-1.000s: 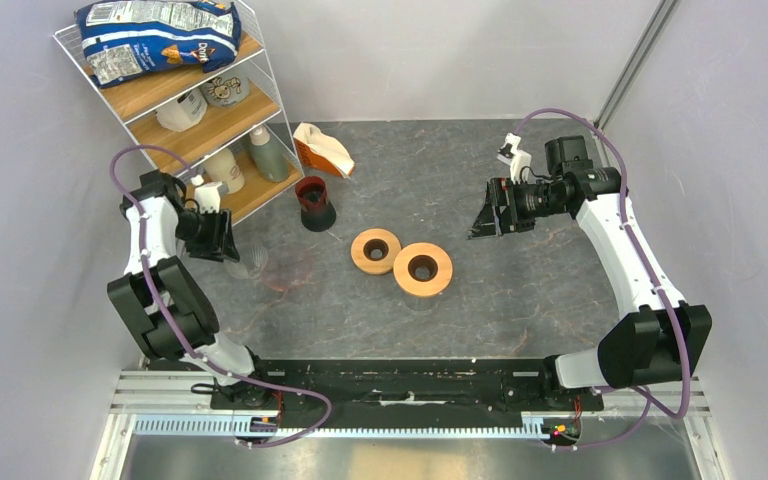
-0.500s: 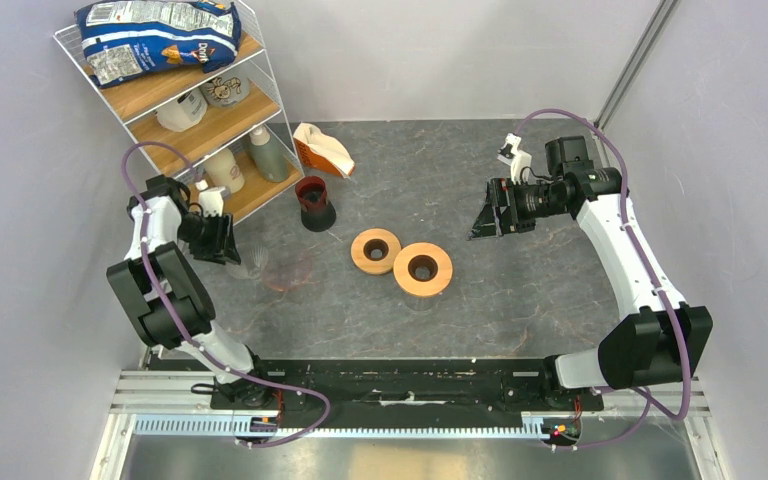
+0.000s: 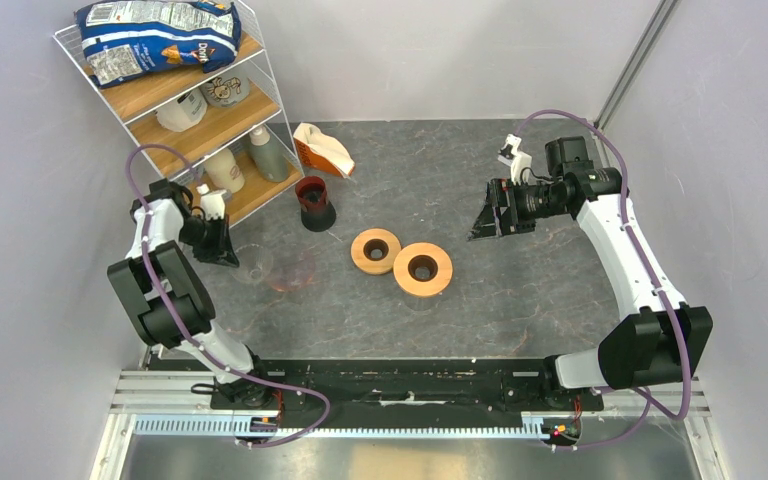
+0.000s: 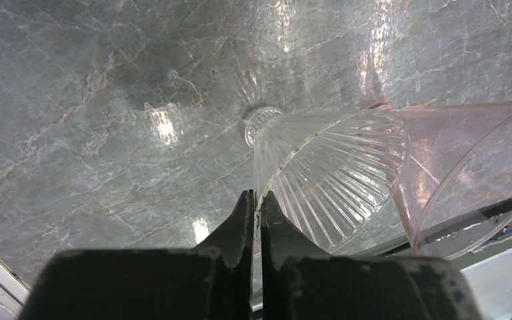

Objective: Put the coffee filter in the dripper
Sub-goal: Pick up the coffee dripper from the center of the board, then place the coffee dripper in the dripper holder.

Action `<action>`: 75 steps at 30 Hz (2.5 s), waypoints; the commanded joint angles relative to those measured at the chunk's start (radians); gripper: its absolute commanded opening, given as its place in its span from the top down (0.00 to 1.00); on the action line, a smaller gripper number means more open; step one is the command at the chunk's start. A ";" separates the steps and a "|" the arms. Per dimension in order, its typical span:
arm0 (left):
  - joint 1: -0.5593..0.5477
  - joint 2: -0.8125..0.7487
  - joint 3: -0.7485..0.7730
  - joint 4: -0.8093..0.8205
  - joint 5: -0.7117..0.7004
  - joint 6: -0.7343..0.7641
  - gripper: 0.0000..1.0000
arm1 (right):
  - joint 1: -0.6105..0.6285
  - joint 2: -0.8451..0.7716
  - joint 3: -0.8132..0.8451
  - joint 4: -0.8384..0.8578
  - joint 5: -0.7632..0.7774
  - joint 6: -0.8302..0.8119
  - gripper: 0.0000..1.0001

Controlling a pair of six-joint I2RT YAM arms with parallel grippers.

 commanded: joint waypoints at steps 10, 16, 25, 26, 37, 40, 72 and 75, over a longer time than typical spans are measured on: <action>0.087 -0.124 0.289 -0.237 0.035 -0.123 0.98 | 0.002 -0.049 0.006 0.047 -0.029 0.039 0.03; 0.066 -0.145 0.495 -0.360 0.153 -0.193 0.98 | 0.003 -0.068 0.017 0.037 -0.006 0.039 0.03; -0.450 -0.128 0.755 -0.396 0.180 -0.396 0.98 | -0.004 -0.080 0.134 -0.003 0.154 -0.016 0.03; -0.541 -0.121 0.775 -0.382 0.185 -0.422 0.98 | -0.003 -0.087 0.150 -0.002 0.199 0.000 0.03; -1.120 0.028 0.819 -0.308 0.143 -0.539 0.98 | -0.008 -0.219 0.120 -0.021 0.221 0.023 0.03; -1.138 0.072 0.810 -0.284 0.153 -0.528 0.98 | -0.009 -0.226 0.092 -0.035 0.201 0.029 0.03; -1.180 0.236 0.770 -0.254 0.088 -0.529 0.98 | -0.010 -0.246 0.027 -0.027 0.214 0.024 0.03; -1.180 0.242 0.769 -0.254 0.088 -0.529 0.97 | -0.009 -0.247 0.024 -0.027 0.212 0.022 0.03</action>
